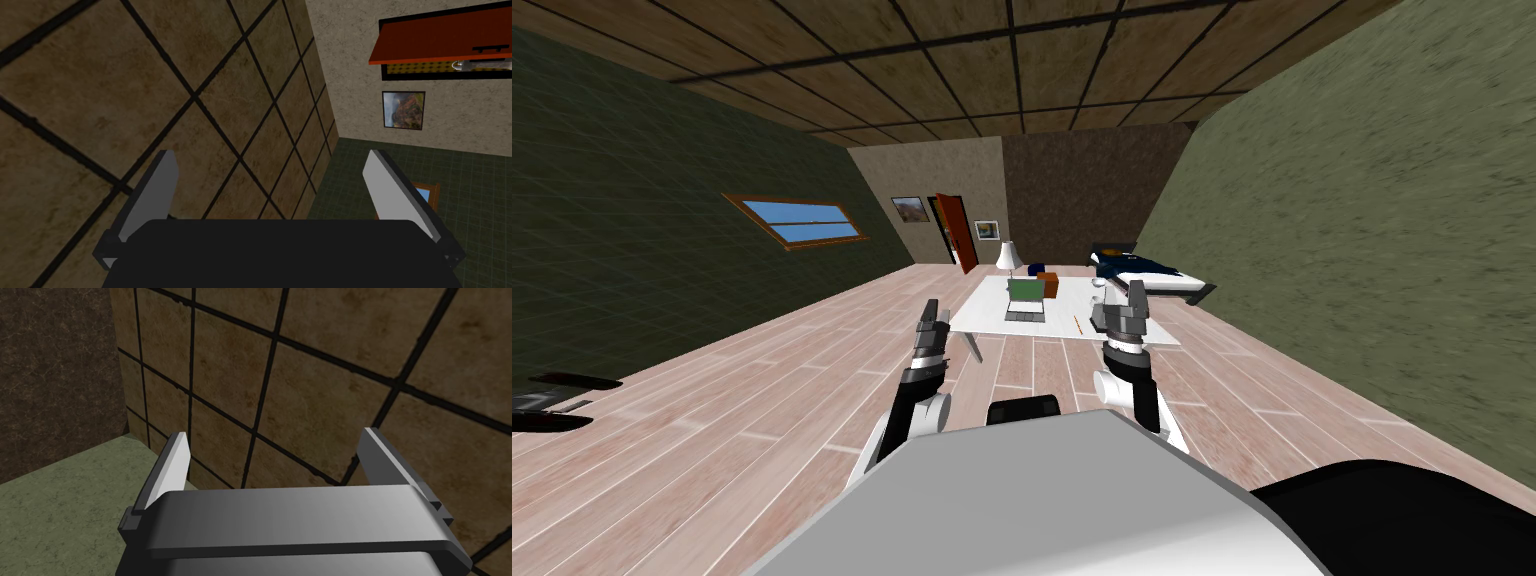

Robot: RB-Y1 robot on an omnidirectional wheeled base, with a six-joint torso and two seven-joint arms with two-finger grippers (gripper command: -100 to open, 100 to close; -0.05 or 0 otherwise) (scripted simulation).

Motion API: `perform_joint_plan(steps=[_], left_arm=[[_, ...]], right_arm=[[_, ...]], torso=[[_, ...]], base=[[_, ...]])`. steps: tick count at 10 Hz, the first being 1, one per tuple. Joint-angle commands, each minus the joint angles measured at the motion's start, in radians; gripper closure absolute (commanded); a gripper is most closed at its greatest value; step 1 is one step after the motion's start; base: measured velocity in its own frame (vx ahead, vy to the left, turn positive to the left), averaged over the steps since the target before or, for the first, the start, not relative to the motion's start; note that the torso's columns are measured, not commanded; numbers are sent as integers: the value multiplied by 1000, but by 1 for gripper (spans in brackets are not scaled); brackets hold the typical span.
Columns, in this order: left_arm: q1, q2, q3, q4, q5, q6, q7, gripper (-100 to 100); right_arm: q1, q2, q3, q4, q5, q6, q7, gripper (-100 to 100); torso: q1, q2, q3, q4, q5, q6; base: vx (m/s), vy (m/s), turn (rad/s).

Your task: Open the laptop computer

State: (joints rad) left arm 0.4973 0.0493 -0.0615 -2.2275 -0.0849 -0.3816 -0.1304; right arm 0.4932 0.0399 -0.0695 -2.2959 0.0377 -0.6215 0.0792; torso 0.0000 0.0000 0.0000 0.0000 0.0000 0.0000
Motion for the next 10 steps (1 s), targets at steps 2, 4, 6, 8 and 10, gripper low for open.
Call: perform_joint_plan(steps=[2,4,6,8,10], left_arm=[[0,0,0,0,0,0,0,0],[0,0,0,0,0,0,0,0],[0,0,0,0,0,0,0,0],[0,0,0,0,0,0,0,0],[-25,28,0,24,3,7,-3,-100]], right_arm=[[0,0,0,0,0,0,0,0],[0,0,0,0,0,0,0,0],[0,0,0,0,0,0,0,0],[0,0,0,0,0,0,0,0],[0,0,0,0,0,0,0,0]], torso=[[0,104,-209,105,0,0],[0,248,-497,248,0,0],[0,396,-792,396,0,0],[0,544,-1087,544,0,0],[0,691,-1382,691,0,0]], base=[[0,0,0],[0,0,0],[0,0,0],[0,0,0],[9,-3,-6]])
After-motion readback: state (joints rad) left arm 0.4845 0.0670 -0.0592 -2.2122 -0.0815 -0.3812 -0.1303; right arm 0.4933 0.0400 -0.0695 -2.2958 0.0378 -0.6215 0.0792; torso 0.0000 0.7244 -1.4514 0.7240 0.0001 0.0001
